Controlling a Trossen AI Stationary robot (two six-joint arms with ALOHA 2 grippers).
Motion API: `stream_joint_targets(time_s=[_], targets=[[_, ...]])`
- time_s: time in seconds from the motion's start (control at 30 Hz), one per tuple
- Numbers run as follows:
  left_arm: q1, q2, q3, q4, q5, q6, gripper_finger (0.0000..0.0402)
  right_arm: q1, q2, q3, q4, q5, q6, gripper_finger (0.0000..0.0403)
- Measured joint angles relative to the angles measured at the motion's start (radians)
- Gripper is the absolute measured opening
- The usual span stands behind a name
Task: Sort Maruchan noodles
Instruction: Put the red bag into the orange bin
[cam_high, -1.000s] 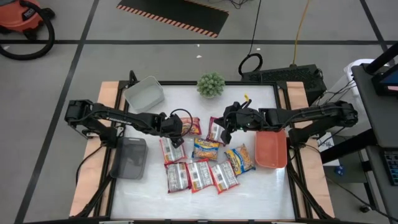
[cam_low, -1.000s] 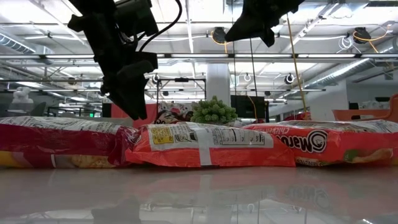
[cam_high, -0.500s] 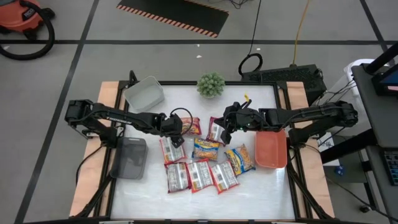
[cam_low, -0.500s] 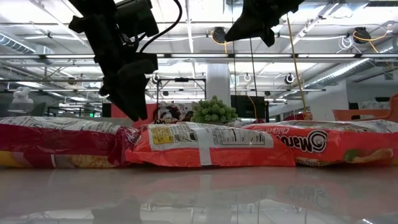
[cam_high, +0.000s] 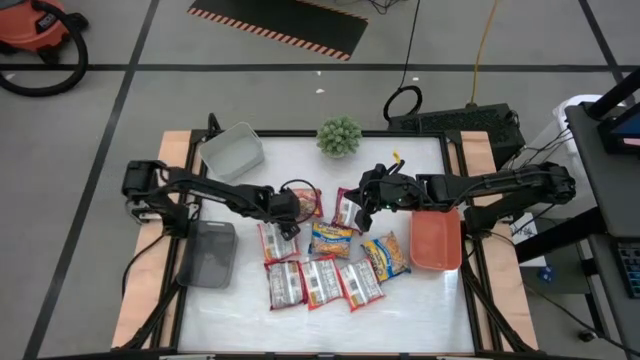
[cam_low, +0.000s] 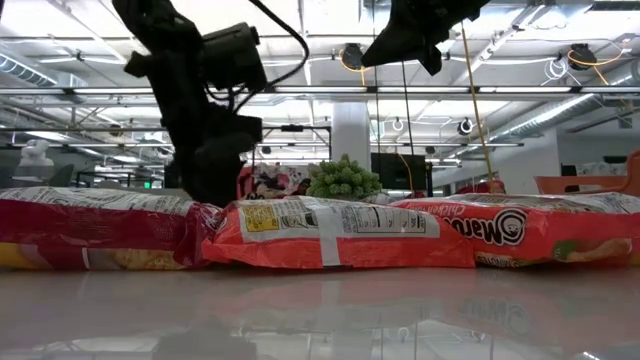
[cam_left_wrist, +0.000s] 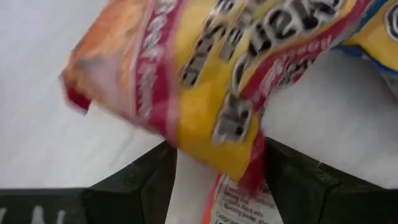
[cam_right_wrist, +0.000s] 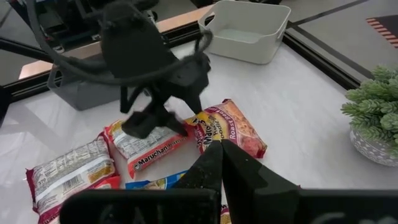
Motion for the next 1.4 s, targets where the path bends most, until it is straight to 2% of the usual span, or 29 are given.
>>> stream_joint_targets(time_s=[0.17, 0.6, 0.87, 1.1, 1.27, 1.4], targets=[[0.035, 0.059, 0.002, 0.047, 0.03, 0.021, 0.0234, 0.0, 0.0, 0.0, 0.0, 0.0, -0.001, 0.0], [0.054, 0.037, -0.001, 0.059, 0.037, 0.086, 0.0228, 0.0, 0.0, 0.0, 0.0, 0.0, -0.026, 0.0], [0.053, 0.035, -0.001, 0.061, 0.037, 0.179, 0.0132, 0.0, 0.0, 0.0, 0.0, 0.0, -0.026, 0.0], [0.052, 0.035, -0.001, 0.061, 0.037, 0.325, 0.005, 0.0, 0.0, 0.0, 0.0, 0.0, -0.026, 0.0], [0.052, 0.034, -0.001, 0.06, 0.016, 0.392, 0.0013, 0.0, 0.0, 0.0, 0.0, 0.0, -0.03, 0.0], [0.048, 0.033, -0.001, 0.059, -0.018, 0.445, 0.0007, 0.0, 0.0, 0.0, 0.0, 0.0, -0.036, 0.0]])
